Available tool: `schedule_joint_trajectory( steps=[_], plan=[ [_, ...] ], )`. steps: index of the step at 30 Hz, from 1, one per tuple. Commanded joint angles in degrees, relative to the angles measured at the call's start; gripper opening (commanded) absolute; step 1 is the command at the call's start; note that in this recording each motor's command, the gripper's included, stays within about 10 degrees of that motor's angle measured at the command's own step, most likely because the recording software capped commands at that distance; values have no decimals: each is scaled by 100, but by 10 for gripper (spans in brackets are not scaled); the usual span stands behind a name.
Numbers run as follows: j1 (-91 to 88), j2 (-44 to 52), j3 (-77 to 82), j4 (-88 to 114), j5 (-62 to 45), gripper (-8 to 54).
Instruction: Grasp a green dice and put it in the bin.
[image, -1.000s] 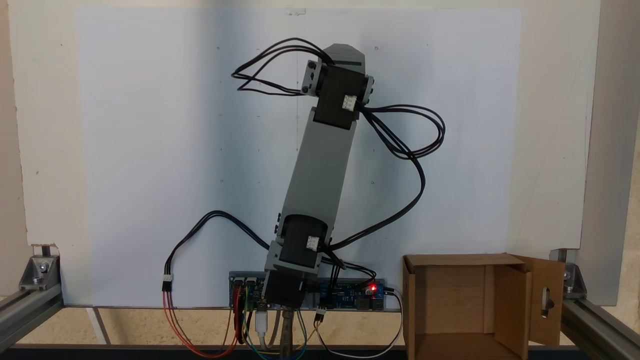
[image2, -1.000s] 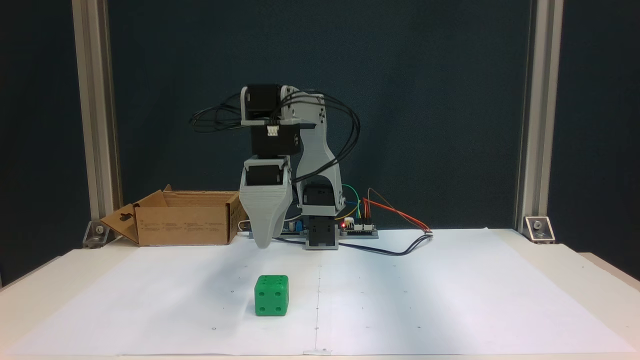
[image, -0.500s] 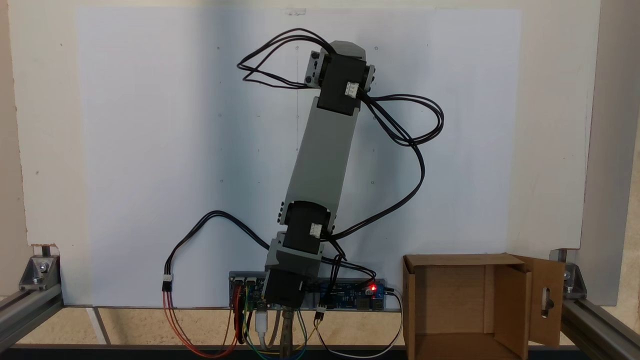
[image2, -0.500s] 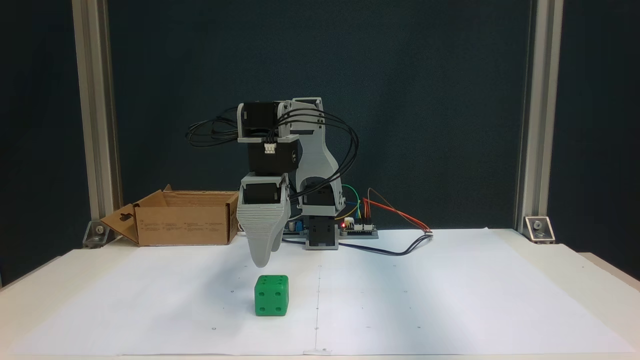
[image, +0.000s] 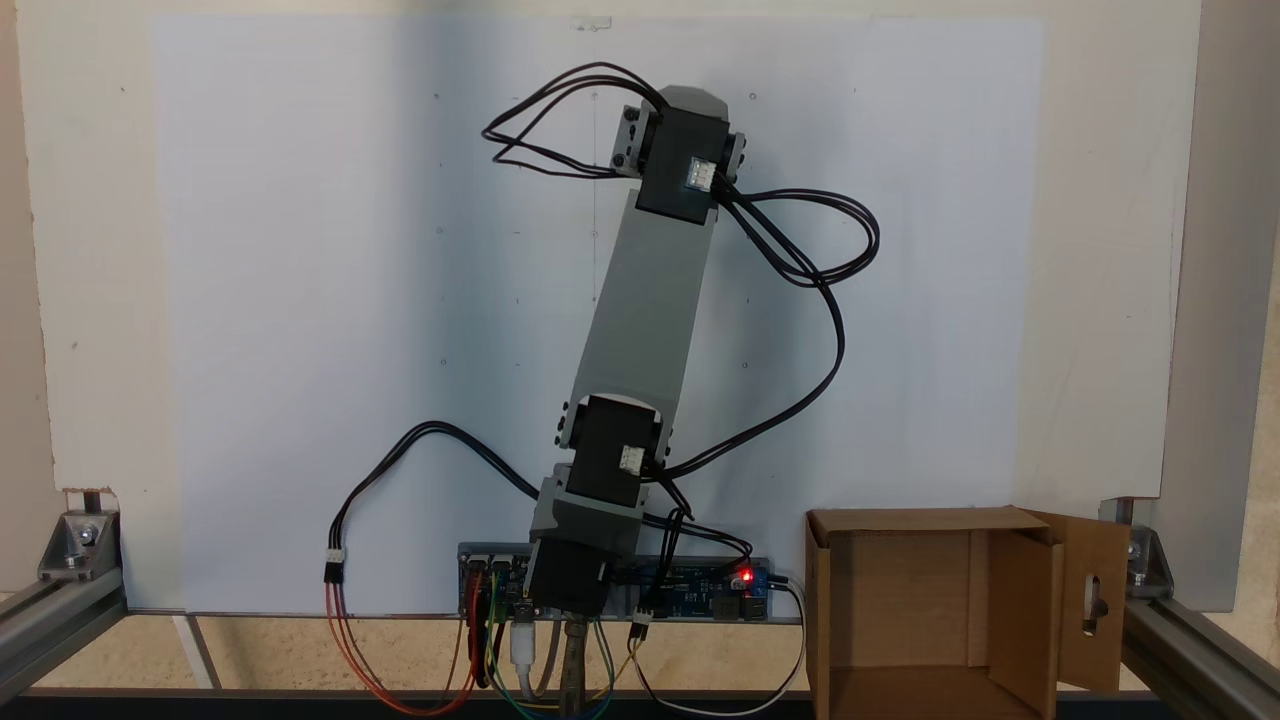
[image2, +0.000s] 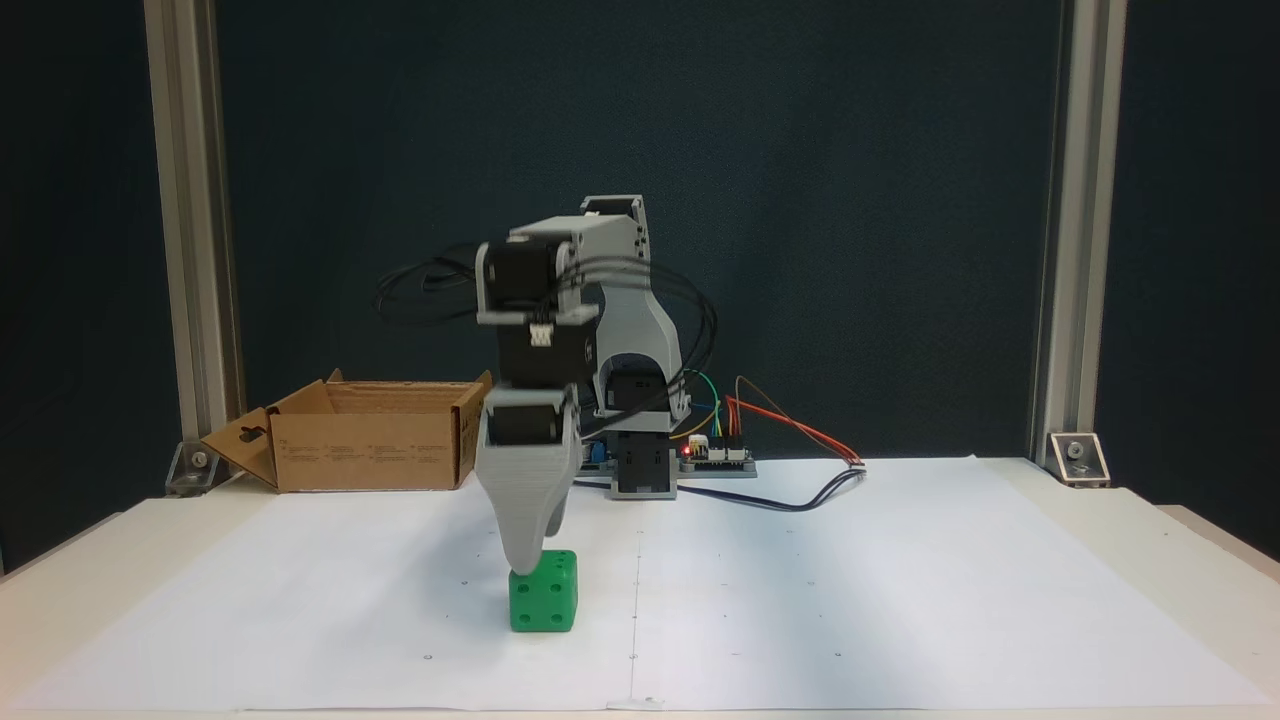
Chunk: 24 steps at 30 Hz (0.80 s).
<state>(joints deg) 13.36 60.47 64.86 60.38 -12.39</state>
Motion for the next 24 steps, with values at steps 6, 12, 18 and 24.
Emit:
schedule_joint_trajectory(
  steps=[6, 12, 18, 24],
  plan=[
    [-18, 62, 211, -396, -299, 440],
    [-26, 62, 457, -650, -299, 438],
    [-62, 53, 624, -817, -299, 432],
    [-79, 26, 765, -958, -290, 431]
  ],
)
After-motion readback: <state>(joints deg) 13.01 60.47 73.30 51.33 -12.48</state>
